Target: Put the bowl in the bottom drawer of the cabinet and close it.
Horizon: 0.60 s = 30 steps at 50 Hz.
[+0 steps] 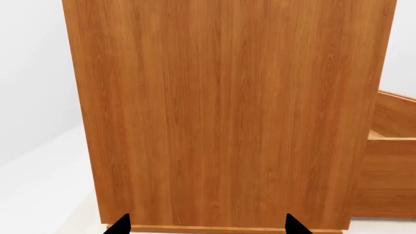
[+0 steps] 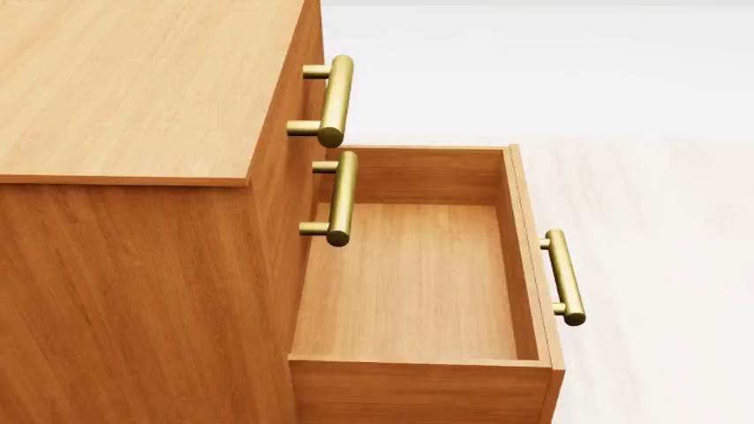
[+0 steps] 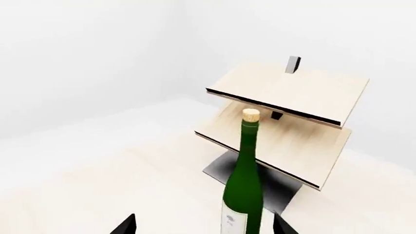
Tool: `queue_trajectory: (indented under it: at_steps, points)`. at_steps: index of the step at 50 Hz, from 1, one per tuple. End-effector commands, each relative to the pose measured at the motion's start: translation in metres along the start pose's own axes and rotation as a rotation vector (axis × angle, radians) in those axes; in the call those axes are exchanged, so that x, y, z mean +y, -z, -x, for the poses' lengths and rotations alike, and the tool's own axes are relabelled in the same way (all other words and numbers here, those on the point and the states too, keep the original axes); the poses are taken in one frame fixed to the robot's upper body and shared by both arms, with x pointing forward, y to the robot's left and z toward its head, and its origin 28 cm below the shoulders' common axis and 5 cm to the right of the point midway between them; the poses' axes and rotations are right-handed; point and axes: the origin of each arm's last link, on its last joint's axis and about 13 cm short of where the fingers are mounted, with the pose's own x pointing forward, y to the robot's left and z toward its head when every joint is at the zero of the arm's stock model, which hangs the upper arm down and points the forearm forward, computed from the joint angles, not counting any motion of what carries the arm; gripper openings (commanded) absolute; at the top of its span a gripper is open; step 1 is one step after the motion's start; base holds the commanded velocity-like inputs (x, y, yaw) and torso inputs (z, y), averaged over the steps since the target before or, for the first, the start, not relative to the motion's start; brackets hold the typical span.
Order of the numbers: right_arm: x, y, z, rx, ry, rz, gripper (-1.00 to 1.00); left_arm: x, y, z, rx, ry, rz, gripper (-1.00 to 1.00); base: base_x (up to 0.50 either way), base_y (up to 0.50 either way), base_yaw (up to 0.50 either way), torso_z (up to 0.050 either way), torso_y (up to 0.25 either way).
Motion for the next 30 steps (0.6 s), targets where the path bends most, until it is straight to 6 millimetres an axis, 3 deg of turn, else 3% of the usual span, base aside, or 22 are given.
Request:
queue_trajectory:
  at_steps: [1,30]
  points:
    - [-0.005,0.010,-0.006,0.100,0.053,-0.012,1.00,0.000,0.001,-0.001,0.000,-0.001,-0.002,1.00,0.00,0.00,0.00,0.000,0.000]
    - [-0.006,0.023,-0.017,0.301,-0.012,-0.084,1.00,0.000,0.000,0.001,-0.002,-0.001,-0.009,1.00,0.00,0.00,0.00,0.000,0.000]
